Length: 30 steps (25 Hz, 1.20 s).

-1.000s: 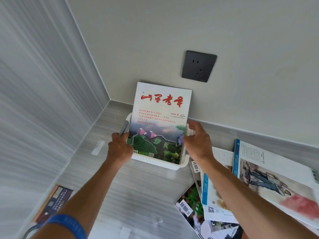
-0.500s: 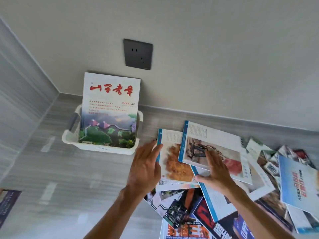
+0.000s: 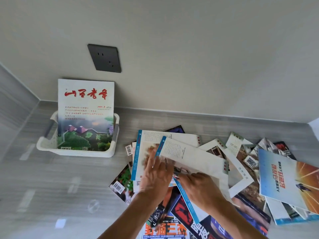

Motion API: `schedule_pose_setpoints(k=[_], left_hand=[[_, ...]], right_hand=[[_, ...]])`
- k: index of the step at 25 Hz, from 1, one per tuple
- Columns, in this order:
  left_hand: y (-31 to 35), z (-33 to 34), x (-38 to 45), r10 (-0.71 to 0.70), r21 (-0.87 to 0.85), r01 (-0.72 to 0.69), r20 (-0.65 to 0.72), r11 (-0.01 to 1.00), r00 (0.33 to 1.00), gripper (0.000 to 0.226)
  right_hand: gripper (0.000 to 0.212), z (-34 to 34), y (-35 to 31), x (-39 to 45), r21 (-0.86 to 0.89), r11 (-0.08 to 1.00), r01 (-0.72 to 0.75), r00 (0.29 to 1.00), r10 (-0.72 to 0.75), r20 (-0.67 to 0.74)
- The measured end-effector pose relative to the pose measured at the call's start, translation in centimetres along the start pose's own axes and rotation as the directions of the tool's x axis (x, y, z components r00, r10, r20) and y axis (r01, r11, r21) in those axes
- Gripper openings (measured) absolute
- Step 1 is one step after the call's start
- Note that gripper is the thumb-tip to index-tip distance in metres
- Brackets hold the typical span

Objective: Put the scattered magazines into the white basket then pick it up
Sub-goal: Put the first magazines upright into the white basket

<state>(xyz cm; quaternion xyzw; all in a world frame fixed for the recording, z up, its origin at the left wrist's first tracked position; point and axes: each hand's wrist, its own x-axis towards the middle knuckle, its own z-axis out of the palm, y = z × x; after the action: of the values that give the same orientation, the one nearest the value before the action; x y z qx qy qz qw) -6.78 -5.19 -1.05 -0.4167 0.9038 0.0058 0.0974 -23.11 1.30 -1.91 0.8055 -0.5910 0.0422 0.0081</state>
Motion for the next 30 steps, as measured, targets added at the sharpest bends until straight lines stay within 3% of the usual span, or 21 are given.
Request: schedule_pose_setpoints(k=[2, 4, 7, 9, 10, 11, 12, 13, 14, 15, 17, 19, 20, 23, 24, 25, 27, 30], left_hand=[[0.6, -1.3, 0.9, -0.067, -0.021, 0.066, -0.041, 0.998, 0.997, 0.048], [-0.3, -1.4, 1.4, -0.094, -0.153, 0.088, -0.032, 0.984, 0.995, 0.037], [-4.0, -1.9, -0.2, -0.292, -0.570, 0.157, -0.152, 0.806, 0.944, 0.028], [-7.1, -1.7, -2.2, -0.436, -0.752, 0.141, -0.210, 0.644, 0.875, 0.024], [-8.5, -1.5, -3.2, -0.454, -0.829, 0.093, -0.205, 0.551, 0.867, 0.021], [-9.8, -1.4, -4.2, -0.446, -0.906, 0.034, -0.175, 0.423, 0.878, 0.019], [-11.2, -1.5, -5.3, -0.424, -0.956, -0.008, -0.137, 0.292, 0.895, 0.019], [-12.5, -1.6, -6.3, -0.418, -0.985, -0.031, -0.100, 0.170, 0.903, 0.020], [-13.9, -1.5, -7.4, -0.429, -0.996, -0.031, -0.061, 0.078, 0.901, 0.020], [-15.3, -1.4, -8.4, -0.457, -1.000, -0.018, -0.022, 0.014, 0.889, 0.018], [-18.4, -1.0, -10.0, -0.551, -0.998, -0.015, 0.022, -0.063, 0.834, 0.022], [-21.0, -0.7, -11.2, -0.662, -0.992, -0.070, 0.016, -0.103, 0.749, 0.035], [-22.3, -0.8, -11.6, -0.717, -0.992, -0.084, 0.011, -0.098, 0.697, 0.041], [-25.5, -1.4, -12.6, -0.816, -0.996, -0.080, -0.013, -0.042, 0.578, 0.048], [-26.3, -1.4, -12.8, -0.835, -0.997, -0.072, -0.009, -0.036, 0.551, 0.048], [-27.0, -1.1, -13.0, -0.855, -0.999, -0.039, 0.007, -0.032, 0.519, 0.047], [-27.7, 0.4, -13.8, -0.886, -0.996, 0.090, 0.039, 0.003, 0.462, 0.042], [-27.8, 2.8, -15.1, -0.869, -0.979, 0.190, 0.024, 0.081, 0.495, 0.032]], right_hand=[[0.007, -2.1, -0.1, 0.8, -0.050, 0.998, 0.030, 0.998, -0.033, -0.058], [0.009, -3.9, -0.3, 1.6, 0.017, 0.999, -0.050, 0.969, 0.052, -0.243], [0.030, -6.0, 0.9, 2.4, 0.308, 0.938, -0.163, 0.783, 0.312, -0.538], [0.051, -6.6, 1.0, 2.9, 0.530, 0.834, -0.152, 0.667, 0.483, -0.568], [0.064, -6.4, 0.8, 3.5, 0.689, 0.707, -0.161, 0.633, 0.609, -0.477], [0.077, -6.3, 0.4, 4.4, 0.846, 0.494, -0.200, 0.619, 0.733, -0.282], [0.086, -6.3, -0.1, 5.7, 0.945, 0.216, -0.244, 0.626, 0.779, -0.017], [0.086, -6.2, -0.6, 7.1, 0.960, -0.038, -0.276, 0.667, 0.711, 0.220], [0.074, -5.9, -1.4, 8.5, 0.933, -0.210, -0.293, 0.739, 0.569, 0.361], [0.057, -5.5, -2.2, 9.7, 0.915, -0.262, -0.305, 0.805, 0.442, 0.395], [0.038, -4.8, -5.0, 12.1, 0.932, -0.164, -0.325, 0.869, 0.336, 0.362], [0.036, -4.1, -8.5, 13.8, 0.945, 0.010, -0.326, 0.887, 0.350, 0.302], [0.036, -3.8, -10.4, 14.9, 0.951, 0.046, -0.306, 0.902, 0.333, 0.274], [0.043, -3.6, -14.7, 18.1, 0.983, -0.043, -0.178, 0.944, 0.276, 0.183], [0.042, -3.3, -15.5, 19.1, 0.987, -0.015, -0.158, 0.947, 0.282, 0.156], [0.039, -2.9, -16.2, 19.7, 0.986, 0.053, -0.158, 0.950, 0.282, 0.137], [0.036, -1.6, -17.2, 20.0, 0.933, 0.306, -0.188, 0.963, 0.245, 0.114], [0.030, 0.6, -18.6, 19.1, 0.819, 0.500, -0.281, 0.956, 0.219, 0.194]])
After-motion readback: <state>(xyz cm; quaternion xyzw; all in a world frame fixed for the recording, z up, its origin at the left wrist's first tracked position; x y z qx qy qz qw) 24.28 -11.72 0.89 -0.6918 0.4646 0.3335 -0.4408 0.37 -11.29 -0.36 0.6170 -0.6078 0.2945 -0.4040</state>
